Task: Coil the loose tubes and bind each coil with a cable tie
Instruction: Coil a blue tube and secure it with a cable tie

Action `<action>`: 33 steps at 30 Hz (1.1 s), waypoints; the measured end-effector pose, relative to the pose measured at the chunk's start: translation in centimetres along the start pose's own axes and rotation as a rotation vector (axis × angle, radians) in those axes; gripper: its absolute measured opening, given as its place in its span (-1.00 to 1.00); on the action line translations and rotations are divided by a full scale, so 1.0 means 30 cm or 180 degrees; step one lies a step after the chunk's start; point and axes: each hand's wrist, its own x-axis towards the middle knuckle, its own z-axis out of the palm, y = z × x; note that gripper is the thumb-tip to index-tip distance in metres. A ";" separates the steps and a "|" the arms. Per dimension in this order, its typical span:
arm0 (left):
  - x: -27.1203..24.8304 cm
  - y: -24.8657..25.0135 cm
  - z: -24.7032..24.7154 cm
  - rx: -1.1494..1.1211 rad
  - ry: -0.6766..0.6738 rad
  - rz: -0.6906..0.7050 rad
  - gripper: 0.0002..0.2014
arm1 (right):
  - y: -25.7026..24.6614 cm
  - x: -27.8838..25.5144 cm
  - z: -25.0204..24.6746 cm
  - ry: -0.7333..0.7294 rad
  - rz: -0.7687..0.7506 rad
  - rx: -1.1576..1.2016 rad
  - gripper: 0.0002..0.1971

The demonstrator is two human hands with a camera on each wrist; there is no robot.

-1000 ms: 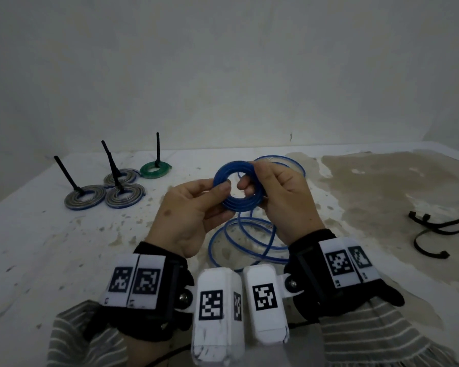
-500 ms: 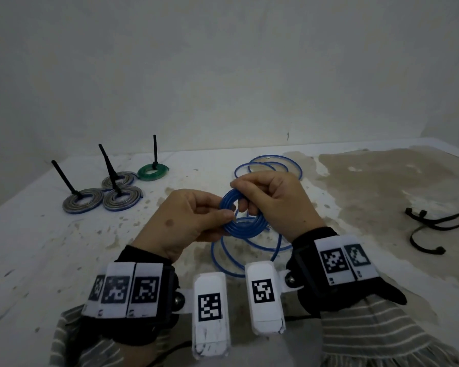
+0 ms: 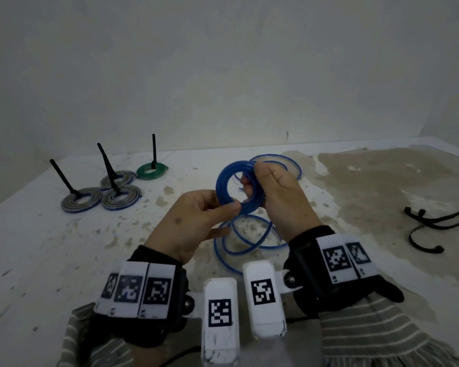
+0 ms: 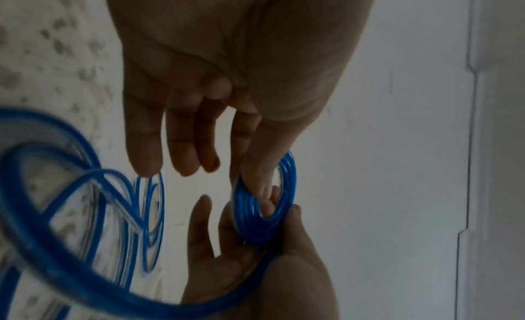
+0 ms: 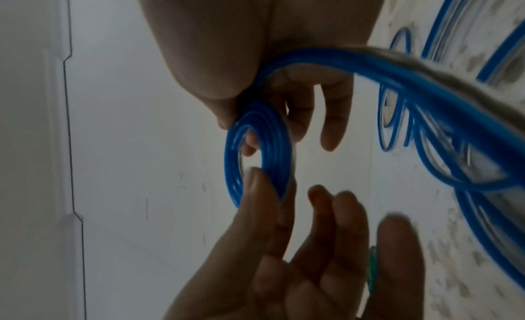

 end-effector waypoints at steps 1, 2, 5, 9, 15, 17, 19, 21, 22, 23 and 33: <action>-0.002 0.005 -0.008 0.0088 -0.0019 0.0070 -0.94 | 0.000 -0.001 -0.005 -0.0106 -0.0007 -0.0126 -0.62; -0.004 0.011 -0.017 0.0079 -0.0027 0.0151 -0.88 | 0.000 -0.001 -0.010 -0.0223 -0.0005 -0.0260 -0.62; -0.015 0.030 -0.048 0.0007 0.0005 0.0266 -0.82 | 0.001 -0.004 -0.011 -0.0463 0.0052 -0.0526 -0.64; -0.020 0.024 -0.050 0.0288 -0.0007 0.0182 -0.94 | -0.002 -0.012 0.003 -0.0379 0.0151 -0.0398 -0.65; -0.002 0.022 -0.038 -0.0595 0.0303 0.0250 -0.92 | -0.003 -0.004 0.020 -0.0101 0.0110 0.0185 -0.62; -0.002 0.020 -0.025 -0.0791 0.0220 0.0174 -0.93 | 0.000 -0.003 0.018 0.0020 0.0083 0.0252 -0.61; -0.008 0.014 -0.009 -0.0666 -0.0080 -0.0022 -0.94 | -0.006 -0.002 0.005 0.0114 0.0059 0.0242 -0.60; -0.012 0.003 -0.006 -0.0145 -0.0304 -0.0101 -0.93 | -0.006 -0.001 -0.011 0.0094 0.0081 0.0062 -0.60; -0.013 0.002 -0.008 0.0123 -0.0333 -0.0064 -0.92 | -0.004 0.000 -0.018 0.0044 0.0101 -0.0089 -0.59; -0.014 0.004 -0.011 0.0299 -0.0318 0.0027 -0.90 | 0.000 -0.001 -0.023 -0.0026 0.0126 -0.0226 -0.58; -0.032 0.041 -0.037 0.0997 -0.0674 0.0510 -0.59 | 0.005 -0.014 -0.013 -0.0598 -0.0179 -0.0982 -0.74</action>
